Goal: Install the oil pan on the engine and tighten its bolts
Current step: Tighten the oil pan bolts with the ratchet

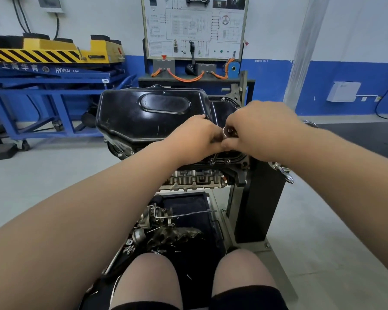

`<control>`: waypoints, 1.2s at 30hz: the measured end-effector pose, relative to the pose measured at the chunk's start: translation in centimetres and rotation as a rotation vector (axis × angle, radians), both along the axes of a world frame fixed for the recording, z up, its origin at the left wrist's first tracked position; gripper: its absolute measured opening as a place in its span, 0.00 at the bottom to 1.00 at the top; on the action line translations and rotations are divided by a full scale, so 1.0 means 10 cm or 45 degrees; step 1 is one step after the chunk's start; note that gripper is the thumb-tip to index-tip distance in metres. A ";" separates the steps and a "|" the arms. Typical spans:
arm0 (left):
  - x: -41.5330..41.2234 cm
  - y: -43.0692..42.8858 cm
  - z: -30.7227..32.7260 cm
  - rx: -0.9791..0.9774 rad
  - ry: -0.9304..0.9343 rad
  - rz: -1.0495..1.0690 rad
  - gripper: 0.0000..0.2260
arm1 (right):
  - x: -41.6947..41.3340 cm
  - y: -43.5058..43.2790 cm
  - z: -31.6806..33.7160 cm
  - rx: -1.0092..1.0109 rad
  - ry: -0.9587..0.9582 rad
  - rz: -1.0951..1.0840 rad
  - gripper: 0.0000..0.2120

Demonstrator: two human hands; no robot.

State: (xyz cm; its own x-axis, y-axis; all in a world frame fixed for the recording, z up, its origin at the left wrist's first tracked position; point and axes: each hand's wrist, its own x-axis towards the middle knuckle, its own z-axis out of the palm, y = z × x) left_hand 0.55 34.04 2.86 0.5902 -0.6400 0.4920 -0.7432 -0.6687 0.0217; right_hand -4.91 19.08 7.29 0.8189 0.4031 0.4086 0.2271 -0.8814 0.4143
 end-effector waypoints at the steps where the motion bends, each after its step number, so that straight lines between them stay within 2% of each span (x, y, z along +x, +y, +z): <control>1: -0.02 0.05 0.02 -0.029 -0.007 -0.037 0.21 | -0.01 0.02 0.02 0.011 -0.010 0.012 0.15; 3: -0.05 0.16 0.04 -0.021 -0.034 -0.046 0.13 | -0.03 0.08 0.04 0.029 -0.009 0.027 0.15; 5: -0.08 0.26 0.06 -0.004 -0.071 0.023 0.09 | -0.03 0.17 0.03 0.036 -0.007 0.026 0.15; 10: -0.07 0.39 0.02 -0.001 -0.050 0.092 0.10 | -0.07 0.32 -0.01 0.041 -0.022 0.039 0.15; 16: -0.03 0.38 -0.07 -0.135 -0.054 0.049 0.10 | -0.06 0.37 -0.07 0.000 -0.069 0.028 0.20; 22: -0.03 0.40 -0.12 -0.148 -0.061 0.045 0.07 | -0.04 0.39 -0.14 0.023 -0.030 0.037 0.16; 36: -0.04 0.44 -0.04 -0.177 0.025 0.029 0.08 | -0.10 0.43 -0.07 0.043 -0.096 0.015 0.21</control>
